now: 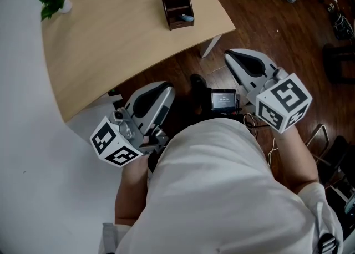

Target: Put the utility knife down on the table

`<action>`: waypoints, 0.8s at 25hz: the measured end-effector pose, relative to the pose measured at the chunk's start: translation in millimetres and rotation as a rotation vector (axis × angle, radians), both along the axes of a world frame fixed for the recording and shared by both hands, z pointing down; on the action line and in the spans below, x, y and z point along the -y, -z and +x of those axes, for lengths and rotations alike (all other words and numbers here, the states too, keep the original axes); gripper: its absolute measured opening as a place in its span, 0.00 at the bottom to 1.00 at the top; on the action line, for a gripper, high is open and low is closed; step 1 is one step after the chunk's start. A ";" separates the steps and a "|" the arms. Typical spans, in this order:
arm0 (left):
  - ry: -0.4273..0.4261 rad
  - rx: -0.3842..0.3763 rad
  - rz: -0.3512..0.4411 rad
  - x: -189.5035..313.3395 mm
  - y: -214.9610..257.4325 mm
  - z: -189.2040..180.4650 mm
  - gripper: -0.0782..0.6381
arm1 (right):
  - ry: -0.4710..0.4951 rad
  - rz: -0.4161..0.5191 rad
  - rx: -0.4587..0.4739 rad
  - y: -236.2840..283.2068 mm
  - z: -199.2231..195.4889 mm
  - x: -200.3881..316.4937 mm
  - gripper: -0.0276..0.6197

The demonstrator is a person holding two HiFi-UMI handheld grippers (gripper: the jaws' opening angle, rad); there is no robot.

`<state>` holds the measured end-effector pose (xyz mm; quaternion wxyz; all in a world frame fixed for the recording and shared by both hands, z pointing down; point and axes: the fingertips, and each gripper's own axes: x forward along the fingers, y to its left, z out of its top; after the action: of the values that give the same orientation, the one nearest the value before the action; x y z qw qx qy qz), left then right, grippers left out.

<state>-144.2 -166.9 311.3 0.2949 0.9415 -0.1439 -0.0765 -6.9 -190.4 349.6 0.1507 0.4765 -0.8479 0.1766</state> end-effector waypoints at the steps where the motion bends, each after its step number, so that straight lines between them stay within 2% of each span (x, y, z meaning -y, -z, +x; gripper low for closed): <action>1: 0.000 0.000 0.002 -1.0 1.0 -0.7 0.12 | -0.001 0.001 0.004 1.6 0.2 -1.5 0.05; 11: 0.006 0.023 -0.012 -11.7 -1.2 -11.2 0.12 | -0.008 0.012 0.033 13.9 1.3 -15.0 0.05; 20: -0.017 0.018 0.012 -29.4 7.1 -19.1 0.12 | -0.028 0.029 0.031 22.6 -8.4 -34.6 0.05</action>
<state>-163.3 -137.5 304.1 0.2887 0.9451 -0.1382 -0.0664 -15.2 -155.8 327.0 0.1283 0.4878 -0.8458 0.1739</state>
